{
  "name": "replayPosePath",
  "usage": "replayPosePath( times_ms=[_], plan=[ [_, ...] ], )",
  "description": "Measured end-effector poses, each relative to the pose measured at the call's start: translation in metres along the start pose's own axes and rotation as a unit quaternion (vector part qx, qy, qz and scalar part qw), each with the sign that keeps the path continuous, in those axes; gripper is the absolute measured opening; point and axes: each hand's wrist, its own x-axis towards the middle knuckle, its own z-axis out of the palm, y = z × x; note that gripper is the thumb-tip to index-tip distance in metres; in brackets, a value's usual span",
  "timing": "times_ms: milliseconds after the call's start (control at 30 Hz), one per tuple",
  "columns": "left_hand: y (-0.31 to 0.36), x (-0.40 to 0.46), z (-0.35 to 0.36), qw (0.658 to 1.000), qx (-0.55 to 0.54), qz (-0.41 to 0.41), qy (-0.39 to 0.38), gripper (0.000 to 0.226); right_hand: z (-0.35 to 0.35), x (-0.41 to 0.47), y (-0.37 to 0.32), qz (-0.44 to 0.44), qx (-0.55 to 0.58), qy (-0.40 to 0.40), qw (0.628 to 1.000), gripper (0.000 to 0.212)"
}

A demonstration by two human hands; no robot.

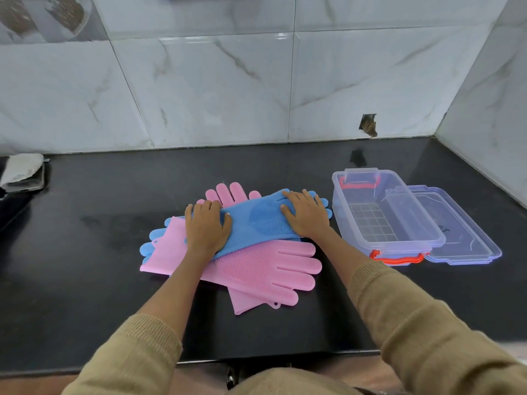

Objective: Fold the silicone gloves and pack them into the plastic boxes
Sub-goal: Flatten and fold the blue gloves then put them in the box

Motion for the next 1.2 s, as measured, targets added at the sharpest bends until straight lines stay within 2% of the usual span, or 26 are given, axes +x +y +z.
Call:
replayPosePath(
  times_ms=[100, 233, 333, 433, 533, 633, 767, 867, 933, 1000, 1100, 1167, 1200],
  plan=[
    [0.003, 0.007, -0.005, 0.998, 0.047, 0.017, -0.036, 0.035, -0.008, -0.001, -0.009, 0.038, -0.01, 0.043, 0.998, 0.047],
    [0.016, 0.022, -0.011, 0.992, 0.057, 0.037, -0.107, 0.041, -0.025, -0.021, -0.028, 0.195, 0.048, 0.13, 0.971, 0.043],
    [0.026, 0.035, -0.012, 0.984, 0.011, 0.043, -0.172, 0.043, -0.038, -0.044, -0.032, 0.271, 0.041, 0.068, 0.959, 0.045],
    [0.034, 0.045, -0.013, 0.975, -0.038, 0.032, -0.217, 0.044, -0.044, -0.061, -0.027, 0.252, 0.018, -0.047, 0.966, 0.044],
    [0.038, 0.051, -0.015, 0.969, -0.077, 0.024, -0.232, 0.04, -0.047, -0.065, -0.026, 0.237, 0.044, -0.098, 0.966, 0.047],
    [0.037, 0.056, -0.015, 0.952, -0.131, 0.001, -0.275, 0.033, -0.043, -0.062, -0.022, 0.238, 0.11, -0.083, 0.961, 0.038],
    [0.035, 0.063, -0.02, 0.914, -0.161, -0.07, -0.366, 0.029, -0.031, -0.054, -0.017, 0.226, 0.21, 0.003, 0.951, 0.025],
    [0.03, 0.06, -0.024, 0.877, -0.183, -0.119, -0.428, 0.032, -0.031, -0.041, -0.015, 0.211, 0.272, 0.048, 0.938, 0.031],
    [0.029, 0.054, -0.027, 0.851, -0.225, -0.152, -0.45, 0.035, -0.034, -0.03, -0.015, 0.214, 0.335, 0.048, 0.916, 0.034],
    [0.027, 0.047, -0.028, 0.841, -0.255, -0.166, -0.447, 0.037, -0.038, -0.023, -0.013, 0.238, 0.408, 0.015, 0.881, 0.037],
    [0.025, 0.034, -0.029, 0.845, -0.294, -0.186, -0.406, 0.033, -0.041, -0.024, -0.01, 0.269, 0.46, -0.118, 0.838, 0.035],
    [0.025, 0.028, -0.03, 0.843, -0.31, -0.2, -0.39, 0.029, -0.04, -0.027, -0.008, 0.256, 0.426, -0.18, 0.849, 0.025],
    [0.025, 0.026, -0.031, 0.844, -0.313, -0.203, -0.385, 0.03, -0.038, -0.029, -0.008, 0.244, 0.409, -0.183, 0.86, 0.021]
  ],
)
